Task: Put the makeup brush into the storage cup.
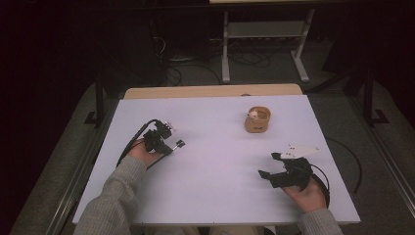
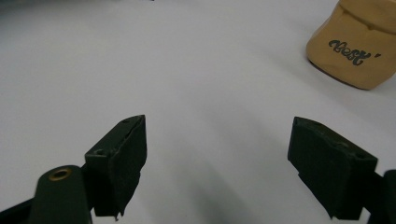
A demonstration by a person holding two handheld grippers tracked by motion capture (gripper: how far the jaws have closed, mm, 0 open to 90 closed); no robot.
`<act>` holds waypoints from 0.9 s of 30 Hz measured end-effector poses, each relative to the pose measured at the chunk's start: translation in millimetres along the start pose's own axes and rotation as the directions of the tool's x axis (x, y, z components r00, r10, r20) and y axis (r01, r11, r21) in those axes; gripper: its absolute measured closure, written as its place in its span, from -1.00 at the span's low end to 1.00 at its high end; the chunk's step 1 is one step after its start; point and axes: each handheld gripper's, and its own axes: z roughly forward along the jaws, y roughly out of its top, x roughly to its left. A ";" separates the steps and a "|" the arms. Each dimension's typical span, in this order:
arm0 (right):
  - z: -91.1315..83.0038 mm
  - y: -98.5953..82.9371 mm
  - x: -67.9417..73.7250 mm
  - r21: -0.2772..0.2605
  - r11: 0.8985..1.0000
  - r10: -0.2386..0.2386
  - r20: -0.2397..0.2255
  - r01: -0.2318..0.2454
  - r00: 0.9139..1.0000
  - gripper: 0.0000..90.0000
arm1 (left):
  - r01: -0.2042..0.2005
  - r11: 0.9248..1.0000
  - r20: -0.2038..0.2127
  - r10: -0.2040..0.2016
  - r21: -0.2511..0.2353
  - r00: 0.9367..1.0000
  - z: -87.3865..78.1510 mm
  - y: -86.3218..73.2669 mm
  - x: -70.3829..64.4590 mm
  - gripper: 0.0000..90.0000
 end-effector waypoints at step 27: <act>10.2 0.6 0.0 0.030 0.999 0.029 -0.053 -0.028 0.998 -0.59 | -0.041 0.984 0.051 0.051 -0.176 0.997 -33.7 -3.4 -15.8 0.91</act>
